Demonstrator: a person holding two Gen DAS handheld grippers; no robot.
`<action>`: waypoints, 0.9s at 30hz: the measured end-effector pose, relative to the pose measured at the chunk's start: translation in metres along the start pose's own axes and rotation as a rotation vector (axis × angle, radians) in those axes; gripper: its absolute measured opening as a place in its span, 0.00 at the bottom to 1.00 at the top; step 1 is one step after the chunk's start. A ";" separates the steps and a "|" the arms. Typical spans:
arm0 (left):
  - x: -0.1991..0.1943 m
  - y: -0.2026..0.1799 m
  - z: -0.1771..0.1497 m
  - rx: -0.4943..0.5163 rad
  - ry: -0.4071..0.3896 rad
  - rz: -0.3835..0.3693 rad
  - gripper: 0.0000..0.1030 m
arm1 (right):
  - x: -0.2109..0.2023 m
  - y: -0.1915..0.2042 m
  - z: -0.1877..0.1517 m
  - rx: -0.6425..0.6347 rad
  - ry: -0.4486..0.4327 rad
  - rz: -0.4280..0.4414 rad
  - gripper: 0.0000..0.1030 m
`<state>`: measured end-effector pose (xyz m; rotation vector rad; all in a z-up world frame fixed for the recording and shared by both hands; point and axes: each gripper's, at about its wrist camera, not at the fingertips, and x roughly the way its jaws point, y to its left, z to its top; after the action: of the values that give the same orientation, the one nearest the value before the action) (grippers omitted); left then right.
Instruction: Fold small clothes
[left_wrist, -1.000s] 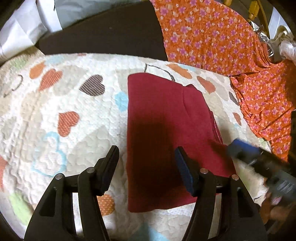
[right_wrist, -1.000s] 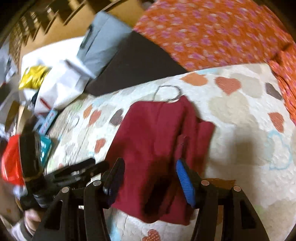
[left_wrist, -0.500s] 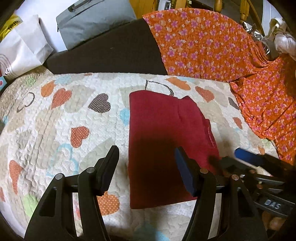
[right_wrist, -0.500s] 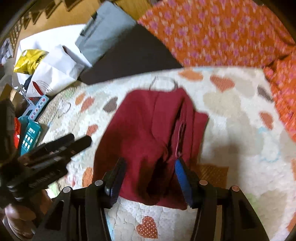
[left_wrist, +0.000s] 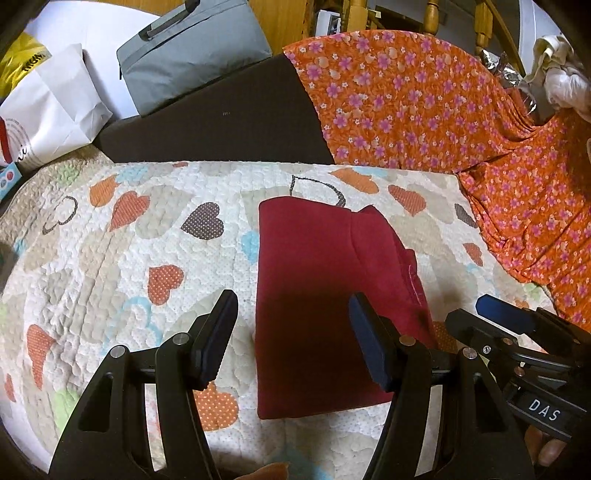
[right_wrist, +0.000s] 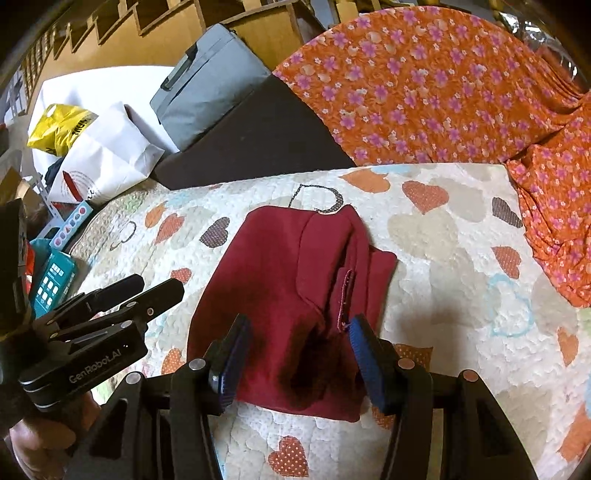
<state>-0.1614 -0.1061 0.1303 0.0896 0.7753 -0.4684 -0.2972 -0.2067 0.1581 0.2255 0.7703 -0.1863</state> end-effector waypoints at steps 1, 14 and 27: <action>0.000 0.000 0.000 0.000 0.001 -0.001 0.61 | 0.001 0.000 -0.001 0.002 0.000 -0.001 0.52; 0.002 -0.004 0.002 0.024 0.000 0.011 0.61 | 0.005 -0.003 0.000 0.000 0.013 -0.006 0.52; 0.008 -0.006 0.000 0.031 0.018 0.003 0.61 | 0.010 -0.006 0.000 0.025 0.033 -0.002 0.52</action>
<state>-0.1592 -0.1147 0.1258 0.1237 0.7858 -0.4771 -0.2917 -0.2134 0.1502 0.2523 0.8011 -0.1950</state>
